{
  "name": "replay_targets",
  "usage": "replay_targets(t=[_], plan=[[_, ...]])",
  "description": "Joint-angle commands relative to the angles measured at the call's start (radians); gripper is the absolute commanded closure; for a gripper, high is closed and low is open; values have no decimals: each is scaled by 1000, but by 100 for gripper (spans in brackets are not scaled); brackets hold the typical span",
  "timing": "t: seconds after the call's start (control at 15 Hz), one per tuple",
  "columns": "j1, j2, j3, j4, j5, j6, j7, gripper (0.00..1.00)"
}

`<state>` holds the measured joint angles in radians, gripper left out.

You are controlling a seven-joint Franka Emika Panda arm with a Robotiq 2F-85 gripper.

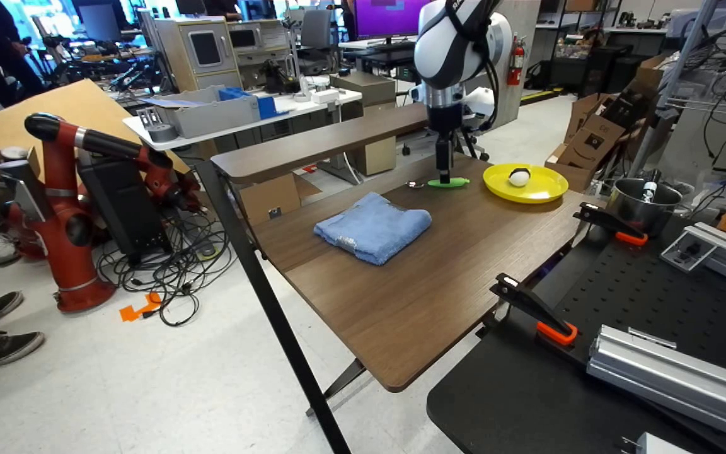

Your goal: Move the green spoon slightly to the left

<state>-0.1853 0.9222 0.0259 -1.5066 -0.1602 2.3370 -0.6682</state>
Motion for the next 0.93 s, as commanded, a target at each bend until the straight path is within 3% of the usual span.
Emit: replay_targets(t=[0.0, 0.13, 0.6, 0.8, 0.87], plan=[[24, 63, -18, 79, -44, -45, -5, 0], [30, 80, -22, 92, -61, -44, -5, 28], [33, 88, -21, 130, -85, -94, -17, 81], [36, 87, -23, 131, -93, -100, -15, 98], [38, 87, -24, 131, -96, -100, -15, 94]])
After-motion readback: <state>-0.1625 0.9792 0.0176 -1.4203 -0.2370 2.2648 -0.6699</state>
